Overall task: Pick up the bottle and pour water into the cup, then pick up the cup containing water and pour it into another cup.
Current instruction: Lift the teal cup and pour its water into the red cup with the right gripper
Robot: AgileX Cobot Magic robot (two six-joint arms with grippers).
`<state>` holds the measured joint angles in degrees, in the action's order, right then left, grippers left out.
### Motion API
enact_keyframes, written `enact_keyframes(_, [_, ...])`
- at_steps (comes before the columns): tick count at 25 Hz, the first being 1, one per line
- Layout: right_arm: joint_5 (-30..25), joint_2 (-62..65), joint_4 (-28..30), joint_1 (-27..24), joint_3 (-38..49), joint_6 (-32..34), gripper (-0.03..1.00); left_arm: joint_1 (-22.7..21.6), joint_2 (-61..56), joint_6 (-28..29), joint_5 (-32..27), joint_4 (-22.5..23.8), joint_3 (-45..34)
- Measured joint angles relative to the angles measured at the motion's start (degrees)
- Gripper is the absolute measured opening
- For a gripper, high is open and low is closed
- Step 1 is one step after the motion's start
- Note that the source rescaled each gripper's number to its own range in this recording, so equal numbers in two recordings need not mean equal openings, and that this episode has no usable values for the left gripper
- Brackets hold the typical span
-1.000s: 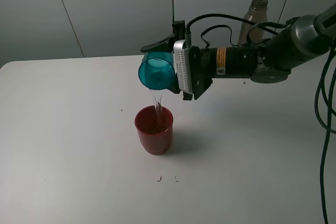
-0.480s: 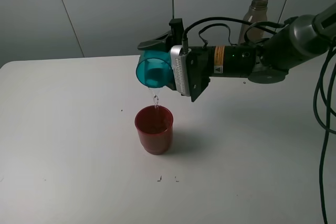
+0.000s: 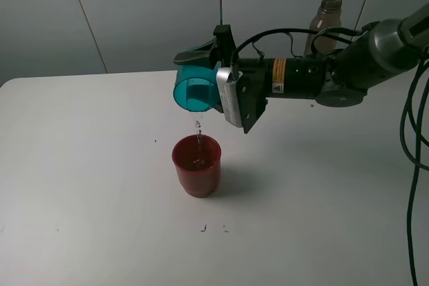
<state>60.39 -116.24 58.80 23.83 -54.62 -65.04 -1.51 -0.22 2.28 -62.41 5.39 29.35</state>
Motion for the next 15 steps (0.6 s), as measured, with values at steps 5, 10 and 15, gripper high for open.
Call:
enact_keyframes(5, [0.12,0.0,-0.61,0.0,0.0,-2.81,0.04,0.0,0.0,-0.03,0.0,0.0,0.0])
enact_keyframes(10, [0.12,0.0,-0.69,0.0,0.0,-4.89,0.04,0.0,0.0,-0.03,0.0,0.0,0.0])
enact_keyframes(15, [0.12,0.0,-0.69,0.0,0.0,-6.38,0.04,0.0,0.0,-0.03,0.0,0.0,0.0])
